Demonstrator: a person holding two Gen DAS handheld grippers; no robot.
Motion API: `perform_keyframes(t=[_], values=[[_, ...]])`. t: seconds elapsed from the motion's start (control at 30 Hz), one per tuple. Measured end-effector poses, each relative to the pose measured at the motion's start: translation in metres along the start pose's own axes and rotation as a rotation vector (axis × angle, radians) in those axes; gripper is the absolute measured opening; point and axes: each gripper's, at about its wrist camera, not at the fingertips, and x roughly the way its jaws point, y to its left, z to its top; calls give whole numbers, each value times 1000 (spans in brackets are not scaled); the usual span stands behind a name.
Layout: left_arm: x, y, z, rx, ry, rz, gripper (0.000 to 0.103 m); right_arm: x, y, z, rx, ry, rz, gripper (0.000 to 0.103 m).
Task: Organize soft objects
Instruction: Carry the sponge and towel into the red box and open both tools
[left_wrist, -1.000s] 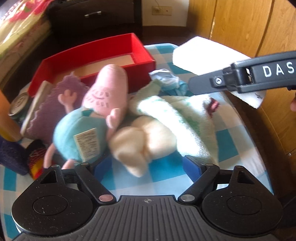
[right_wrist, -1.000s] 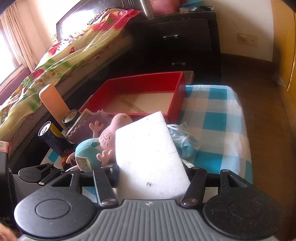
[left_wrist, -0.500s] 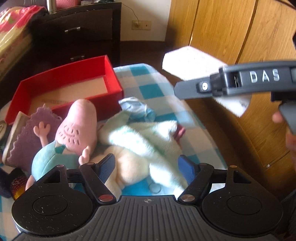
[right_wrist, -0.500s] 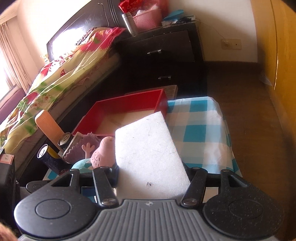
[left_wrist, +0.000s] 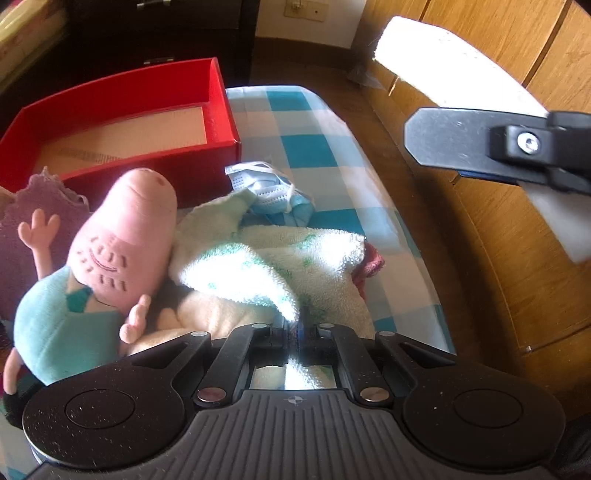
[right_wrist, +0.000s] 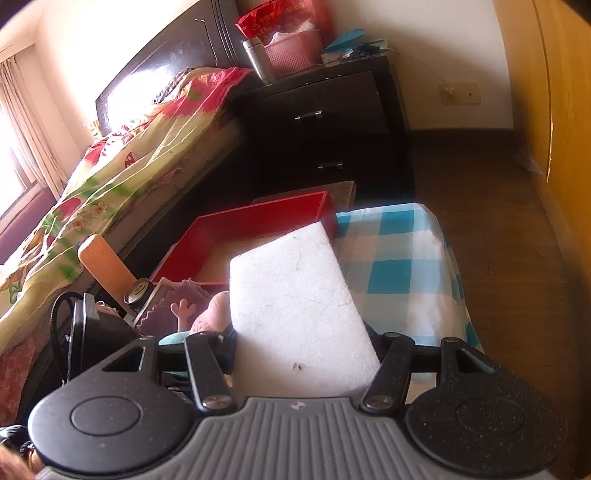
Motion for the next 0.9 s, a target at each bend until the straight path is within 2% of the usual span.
perform_keyframes(t=[0.13, 0.3, 0.43, 0.6, 0.9], values=[[-21, 11, 0, -42, -38, -59, 0, -1, 4, 3, 6, -10, -4, 36], [-63, 31, 12, -136, -134, -162, 0, 1, 14, 4, -2, -14, -7, 36], [-92, 44, 20, -186, -211, -206, 0, 1, 24, 9, -8, -31, 6, 36], [-120, 55, 37, -211, -312, -191, 0, 2, 39, 20, -22, -61, 17, 36], [-159, 96, 75, -287, -478, -108, 0, 30, 66, 60, -58, -103, 7, 36]])
